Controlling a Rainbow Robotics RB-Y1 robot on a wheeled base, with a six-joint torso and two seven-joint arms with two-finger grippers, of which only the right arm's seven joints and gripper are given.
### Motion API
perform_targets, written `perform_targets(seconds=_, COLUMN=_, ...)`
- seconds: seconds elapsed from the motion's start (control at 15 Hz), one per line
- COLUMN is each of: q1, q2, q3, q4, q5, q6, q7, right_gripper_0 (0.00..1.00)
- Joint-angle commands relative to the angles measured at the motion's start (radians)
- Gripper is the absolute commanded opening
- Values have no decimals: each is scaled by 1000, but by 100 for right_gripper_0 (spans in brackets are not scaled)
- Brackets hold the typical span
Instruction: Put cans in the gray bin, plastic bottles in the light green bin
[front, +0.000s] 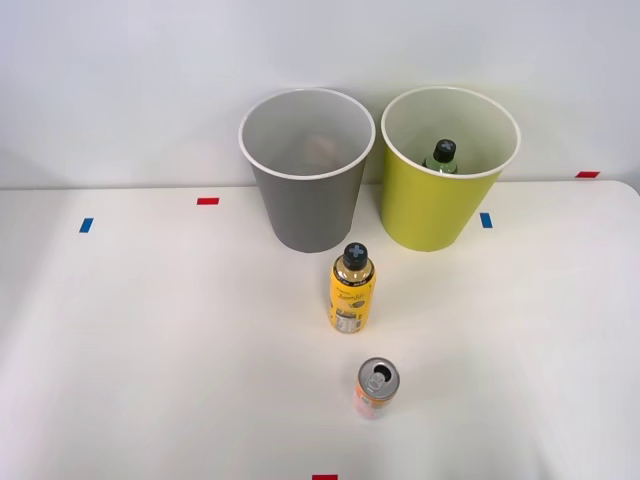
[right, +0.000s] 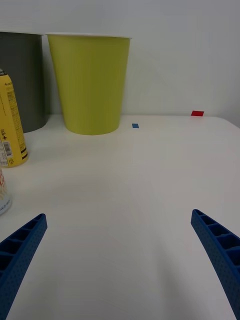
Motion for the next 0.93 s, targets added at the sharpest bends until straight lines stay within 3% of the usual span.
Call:
perform_targets(seconds=0.07, q1=0, q2=0, q3=0, q4=0, q5=0, q6=0, q7=0, right_gripper_0=100)
perform_targets(seconds=0.93, q1=0, q2=0, q3=0, q4=0, q5=0, q6=0, q7=0, right_gripper_0=100)
